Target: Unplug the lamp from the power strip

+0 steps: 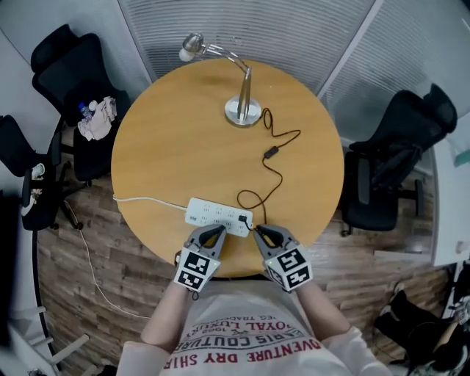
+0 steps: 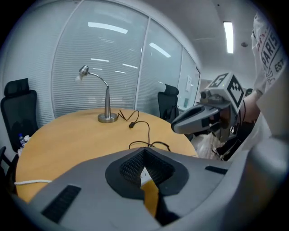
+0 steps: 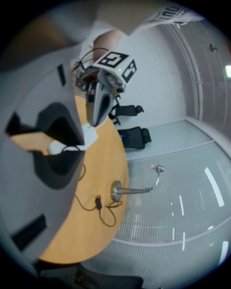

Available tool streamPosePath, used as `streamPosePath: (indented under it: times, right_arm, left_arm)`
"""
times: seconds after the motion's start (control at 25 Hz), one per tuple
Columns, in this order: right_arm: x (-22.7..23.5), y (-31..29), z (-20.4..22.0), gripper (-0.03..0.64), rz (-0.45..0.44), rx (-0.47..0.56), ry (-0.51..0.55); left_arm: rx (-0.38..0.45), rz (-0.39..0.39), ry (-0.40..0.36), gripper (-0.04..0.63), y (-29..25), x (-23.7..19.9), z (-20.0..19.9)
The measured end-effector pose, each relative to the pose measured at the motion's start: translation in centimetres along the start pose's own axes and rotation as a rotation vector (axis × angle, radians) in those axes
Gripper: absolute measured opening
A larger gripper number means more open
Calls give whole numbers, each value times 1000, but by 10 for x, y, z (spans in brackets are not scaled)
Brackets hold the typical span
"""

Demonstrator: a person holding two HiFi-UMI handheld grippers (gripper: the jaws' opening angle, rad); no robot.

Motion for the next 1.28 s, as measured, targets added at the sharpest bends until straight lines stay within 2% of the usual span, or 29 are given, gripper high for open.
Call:
streamPosePath:
  times: [0.08,0.16,0.2,0.44,0.6,0.68,0.8,1.04,1.28]
  right_arm:
    - [-6,-8,0,45,0,-33,31]
    - [-13,-20,0,140,-1,-70,95]
    - [-16,-26,1,157,5,-89,136]
    - [-17,-60,16,190,52,-234,290]
    - [-14,-80,23,189,78,-348,357]
    - [-14,-88,26,189,80,-416,395]
    - [-13,-98,31,153,86,-484,450]
    - [-12,-114,37,109,65,-561,530]
    - [-10,-118,37,98,-41,-581,589]
  left_arm:
    - [-78,29,-8,28,-15,-11,17]
    - [-130,51,-9,28,-27,-21,30]
    - [-146,57,-8,28,-33,-26,33]
    - [-227,48,38,28,-59,-54,45]
    - [-263,83,40,28,-68,-58,49]
    - [-277,86,-11,28,-71,-58,48]
    - [-291,96,-73,28,-75,-55,50]
    - [-300,119,-54,28,-76,-56,48]
    - [-303,123,-50,28,-75,-58,50]
Point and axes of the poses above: the fingertips, and each gripper's own axes: y backward along the fingers, x to its right, z out of its underside, the point moved 6 cm from there along y, backward along the fingers, and after that the axes turned 11 degrees about z, right-handed, at the moved point
